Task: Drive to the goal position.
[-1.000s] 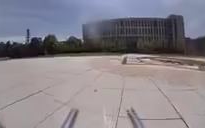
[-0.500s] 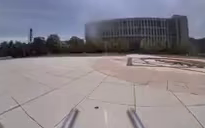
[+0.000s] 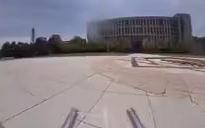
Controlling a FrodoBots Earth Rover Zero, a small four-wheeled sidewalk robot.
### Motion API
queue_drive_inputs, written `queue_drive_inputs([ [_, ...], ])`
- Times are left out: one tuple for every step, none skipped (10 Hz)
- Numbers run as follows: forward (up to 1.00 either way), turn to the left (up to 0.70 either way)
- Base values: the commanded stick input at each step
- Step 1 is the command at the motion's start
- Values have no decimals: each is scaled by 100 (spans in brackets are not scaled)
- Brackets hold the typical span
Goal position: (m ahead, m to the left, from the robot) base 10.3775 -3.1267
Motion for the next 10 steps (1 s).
queue_drive_inputs([
  [100,-35],
  [100,-35],
  [100,-35],
  [100,-35],
  [100,-34],
  [100,-16],
  [100,0],
  [100,0],
  [100,0],
  [100,0],
])
